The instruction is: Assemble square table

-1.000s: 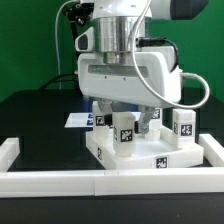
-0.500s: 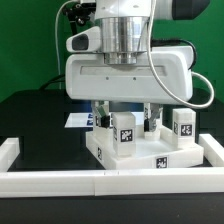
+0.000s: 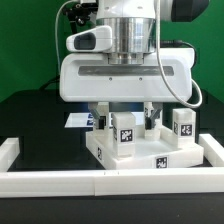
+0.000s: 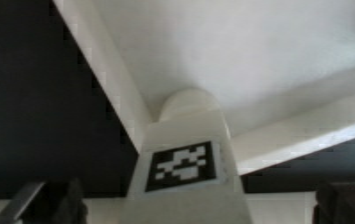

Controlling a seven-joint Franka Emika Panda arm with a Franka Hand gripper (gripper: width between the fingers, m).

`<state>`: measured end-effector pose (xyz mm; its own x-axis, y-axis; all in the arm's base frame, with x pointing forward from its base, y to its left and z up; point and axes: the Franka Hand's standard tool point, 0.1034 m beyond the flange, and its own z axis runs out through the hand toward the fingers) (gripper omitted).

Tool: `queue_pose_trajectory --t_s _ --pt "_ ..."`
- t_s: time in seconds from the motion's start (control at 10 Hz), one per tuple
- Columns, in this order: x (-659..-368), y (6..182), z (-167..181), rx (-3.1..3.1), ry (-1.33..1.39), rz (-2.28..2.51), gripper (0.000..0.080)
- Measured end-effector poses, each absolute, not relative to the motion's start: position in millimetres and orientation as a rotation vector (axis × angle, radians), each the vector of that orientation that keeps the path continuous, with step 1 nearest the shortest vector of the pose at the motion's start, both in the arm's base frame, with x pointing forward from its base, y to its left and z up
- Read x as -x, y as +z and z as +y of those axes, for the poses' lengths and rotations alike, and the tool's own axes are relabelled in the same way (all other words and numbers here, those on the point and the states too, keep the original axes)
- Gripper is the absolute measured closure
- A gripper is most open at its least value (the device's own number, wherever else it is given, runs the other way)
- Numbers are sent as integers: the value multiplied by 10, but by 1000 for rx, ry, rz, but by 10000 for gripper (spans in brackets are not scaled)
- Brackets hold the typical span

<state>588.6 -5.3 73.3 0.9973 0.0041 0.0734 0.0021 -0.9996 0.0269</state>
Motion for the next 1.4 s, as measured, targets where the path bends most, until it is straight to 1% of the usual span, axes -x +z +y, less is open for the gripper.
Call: queue_pose_trajectory --t_s 0.1,0.2,0.3,0.4,0.5,0.8,1.4 --pt "-5885 732 -58 -3108 112 73 179" --pt "-5883 729 -60 -3108 112 69 179" --pt "-5883 727 -60 -3108 111 68 358" --pt "-5882 727 -61 -3108 111 67 358" --pt "-5882 726 -60 -3109 111 47 511" --pt "-5881 724 -59 -3113 113 -73 509" --pt "-5891 716 -116 -2982 137 -1024 509"
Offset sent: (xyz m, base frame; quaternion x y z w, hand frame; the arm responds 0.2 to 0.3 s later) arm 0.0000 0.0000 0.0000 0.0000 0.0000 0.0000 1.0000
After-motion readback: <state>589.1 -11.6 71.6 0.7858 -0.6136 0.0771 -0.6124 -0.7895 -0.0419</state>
